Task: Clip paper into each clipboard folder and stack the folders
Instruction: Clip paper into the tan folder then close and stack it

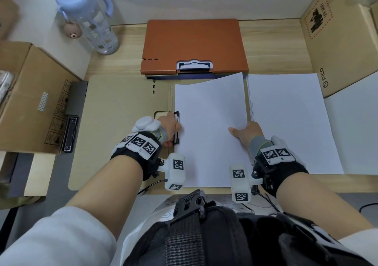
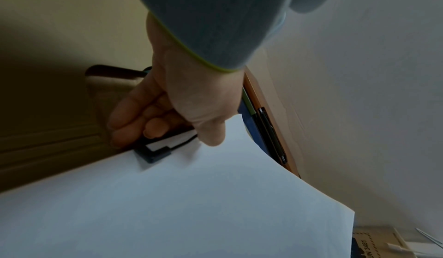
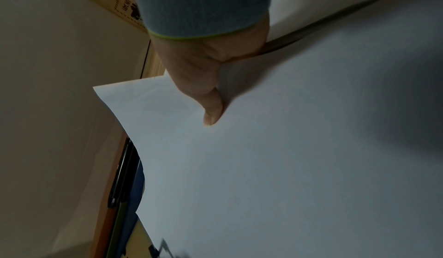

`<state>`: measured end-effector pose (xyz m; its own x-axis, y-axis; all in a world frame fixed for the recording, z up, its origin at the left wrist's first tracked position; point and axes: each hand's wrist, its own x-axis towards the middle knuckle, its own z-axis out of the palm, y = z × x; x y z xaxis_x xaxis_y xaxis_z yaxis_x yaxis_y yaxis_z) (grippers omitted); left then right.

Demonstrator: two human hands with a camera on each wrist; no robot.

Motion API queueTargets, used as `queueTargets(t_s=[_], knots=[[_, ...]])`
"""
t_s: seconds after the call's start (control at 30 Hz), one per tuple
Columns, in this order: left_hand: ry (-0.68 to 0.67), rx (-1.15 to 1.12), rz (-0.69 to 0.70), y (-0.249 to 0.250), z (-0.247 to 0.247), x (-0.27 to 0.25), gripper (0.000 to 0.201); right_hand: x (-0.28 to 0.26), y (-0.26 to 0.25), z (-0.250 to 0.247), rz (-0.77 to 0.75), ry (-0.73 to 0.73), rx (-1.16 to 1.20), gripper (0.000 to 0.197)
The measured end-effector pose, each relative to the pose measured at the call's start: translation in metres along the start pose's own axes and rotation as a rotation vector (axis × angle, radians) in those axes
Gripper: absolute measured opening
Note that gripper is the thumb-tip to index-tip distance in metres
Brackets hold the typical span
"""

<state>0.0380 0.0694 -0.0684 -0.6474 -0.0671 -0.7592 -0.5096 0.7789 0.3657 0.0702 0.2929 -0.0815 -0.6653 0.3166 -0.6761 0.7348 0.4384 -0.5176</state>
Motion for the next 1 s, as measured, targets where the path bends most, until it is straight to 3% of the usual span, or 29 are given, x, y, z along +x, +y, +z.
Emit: queueTargets(t_s=[0.1, 0.27, 0.4, 0.5, 0.57, 0.8, 0.93, 1.0], knots=[[0.046, 0.206, 0.06, 0.002, 0.002, 0.004, 0.01, 0.0, -0.001, -0.001, 0.0, -0.005, -0.01, 0.048], [0.091, 0.395, 0.007, 0.012, 0.007, 0.006, 0.02, 0.0, 0.0, -0.002, 0.003, 0.001, -0.017, 0.05], [0.143, 0.34, 0.022, 0.012, 0.01, 0.006, 0.022, -0.001, -0.001, -0.001, 0.02, 0.001, -0.014, 0.054], [0.16, 0.342, 0.024, 0.012, 0.012, 0.007, 0.046, -0.001, -0.002, -0.001, 0.03, -0.007, -0.021, 0.056], [0.152, 0.334, 0.021, 0.012, 0.012, 0.007, 0.048, -0.002, -0.004, -0.001, 0.032, -0.006, -0.021, 0.059], [0.123, 0.187, 0.046, 0.006, 0.007, 0.003, 0.049, -0.009, -0.022, -0.01, -0.057, 0.066, 0.201, 0.074], [0.057, 0.004, 0.027, 0.0, -0.007, -0.001, 0.02, -0.009, -0.052, -0.009, -0.158, 0.142, 0.151, 0.078], [0.099, -0.041, 0.052, -0.006, -0.017, -0.003, 0.031, -0.01, -0.067, -0.003, -0.194, 0.129, 0.144, 0.072]])
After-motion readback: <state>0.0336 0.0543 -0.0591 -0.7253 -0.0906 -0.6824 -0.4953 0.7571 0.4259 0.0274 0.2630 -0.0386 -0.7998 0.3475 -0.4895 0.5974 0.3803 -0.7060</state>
